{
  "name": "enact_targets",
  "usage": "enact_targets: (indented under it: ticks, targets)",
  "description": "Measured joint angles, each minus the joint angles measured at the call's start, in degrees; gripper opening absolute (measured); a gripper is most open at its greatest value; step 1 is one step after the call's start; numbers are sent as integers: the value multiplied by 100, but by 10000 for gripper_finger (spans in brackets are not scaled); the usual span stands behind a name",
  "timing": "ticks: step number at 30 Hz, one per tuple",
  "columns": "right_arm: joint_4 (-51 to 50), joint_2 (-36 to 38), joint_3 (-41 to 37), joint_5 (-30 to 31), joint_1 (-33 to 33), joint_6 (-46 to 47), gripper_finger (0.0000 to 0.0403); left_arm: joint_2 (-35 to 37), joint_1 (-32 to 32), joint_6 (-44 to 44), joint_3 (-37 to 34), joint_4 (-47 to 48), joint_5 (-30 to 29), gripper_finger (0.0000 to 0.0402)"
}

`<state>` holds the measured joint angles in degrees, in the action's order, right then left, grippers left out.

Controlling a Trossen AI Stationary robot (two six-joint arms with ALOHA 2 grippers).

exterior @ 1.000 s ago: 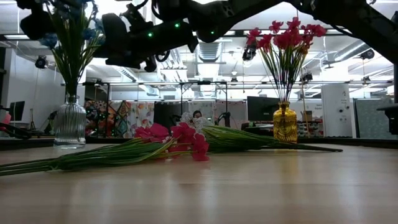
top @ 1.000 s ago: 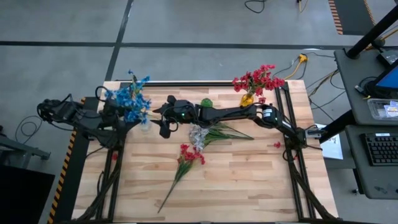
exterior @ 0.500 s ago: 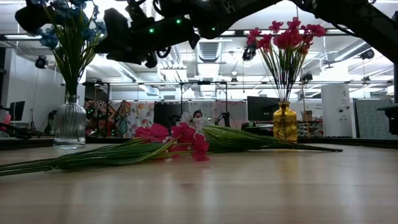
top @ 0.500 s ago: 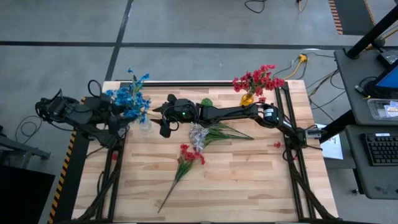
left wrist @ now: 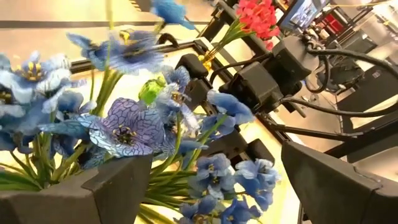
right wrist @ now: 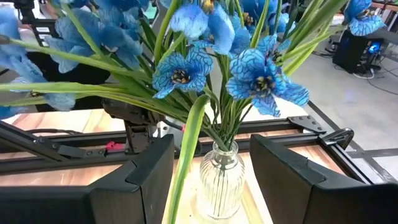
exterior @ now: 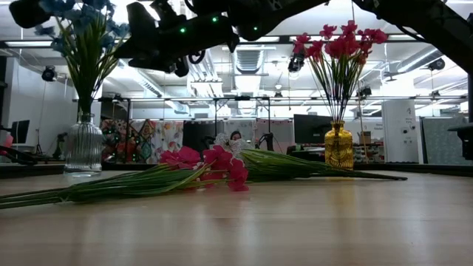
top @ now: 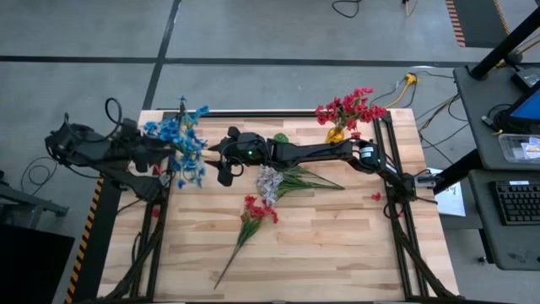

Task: Sort flowers into vase by color
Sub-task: Put the blue flowers into the transparent vase, then put the red flowers into the yellow vase

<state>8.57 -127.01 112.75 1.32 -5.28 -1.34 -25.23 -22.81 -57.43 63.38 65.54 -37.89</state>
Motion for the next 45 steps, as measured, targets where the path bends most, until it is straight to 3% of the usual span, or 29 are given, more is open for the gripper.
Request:
enact_targets:
  ticks: [11, 23, 35, 45]
  targets:
    - [-298, 125, -2, 0, 1, 24, 203, -13, 0, 656, 222, -52, -81, 343]
    - [-547, 130, -2, -26, 4, 70, 206, -87, 0, 799, 216, -23, -271, 343]
    - [-1219, 130, -4, -24, 2, -138, 311, -243, 0, 872, 214, -22, -269, 343]
    - [-2683, 385, -7, 109, -13, -315, 346, -247, -2, 874, 224, -18, -268, 343]
